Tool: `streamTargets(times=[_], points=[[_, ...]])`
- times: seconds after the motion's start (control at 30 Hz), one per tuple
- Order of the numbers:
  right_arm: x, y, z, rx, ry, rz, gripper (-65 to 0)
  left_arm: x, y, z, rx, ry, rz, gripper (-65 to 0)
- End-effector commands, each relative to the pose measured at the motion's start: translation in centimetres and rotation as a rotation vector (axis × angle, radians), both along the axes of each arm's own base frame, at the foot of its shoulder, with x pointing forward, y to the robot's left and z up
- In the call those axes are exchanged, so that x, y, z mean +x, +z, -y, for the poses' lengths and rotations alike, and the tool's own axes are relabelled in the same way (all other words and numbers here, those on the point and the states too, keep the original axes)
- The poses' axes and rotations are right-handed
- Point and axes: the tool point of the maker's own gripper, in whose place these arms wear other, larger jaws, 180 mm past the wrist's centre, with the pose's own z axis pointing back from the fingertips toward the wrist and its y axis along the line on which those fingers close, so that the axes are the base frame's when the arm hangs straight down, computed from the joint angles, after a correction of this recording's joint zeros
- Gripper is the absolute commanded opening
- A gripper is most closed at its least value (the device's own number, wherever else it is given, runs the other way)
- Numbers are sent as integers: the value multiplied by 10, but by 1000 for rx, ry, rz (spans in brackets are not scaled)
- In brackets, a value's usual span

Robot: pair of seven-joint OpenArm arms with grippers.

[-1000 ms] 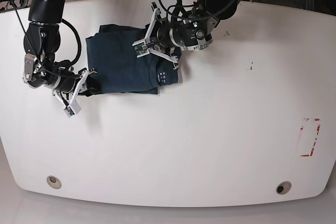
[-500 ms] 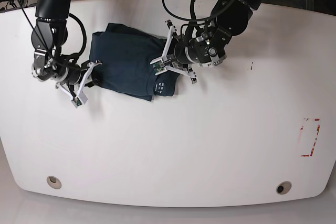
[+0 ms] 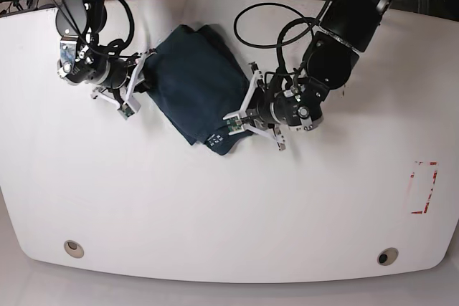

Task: Fold the T-shirt properly
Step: 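Rotate the folded shirt with both grippers and set it down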

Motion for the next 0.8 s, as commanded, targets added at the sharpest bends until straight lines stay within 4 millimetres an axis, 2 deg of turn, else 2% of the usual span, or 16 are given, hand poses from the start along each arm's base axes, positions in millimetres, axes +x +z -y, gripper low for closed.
streamTargets(times=[0.0,0.07,0.13,0.23,0.37,0.6,0.7,0.77], points=[[7,13,-14,19,15,42,-533,25,24,-6,-13,22,73,-581],[2,12,-29,44,30,33,-533,35,34,-10,-20,39,100,-581],[-4,11,-56,84,70,25,-533,46,47,-17,-37,70,132,-581],[-10,10,-92,129,142,16,-534,54,58,-25,-59,109,156,-581],[-19,19,-137,184,237,28,-534,63,83,-29,-102,141,224,-581],[-34,38,-210,262,436,53,-534,45,93,-33,-149,194,250,-581],[-39,44,-227,287,472,59,-534,33,89,-40,-158,225,238,-581],[-39,46,-231,292,475,64,-534,28,84,-45,-166,248,226,-581]])
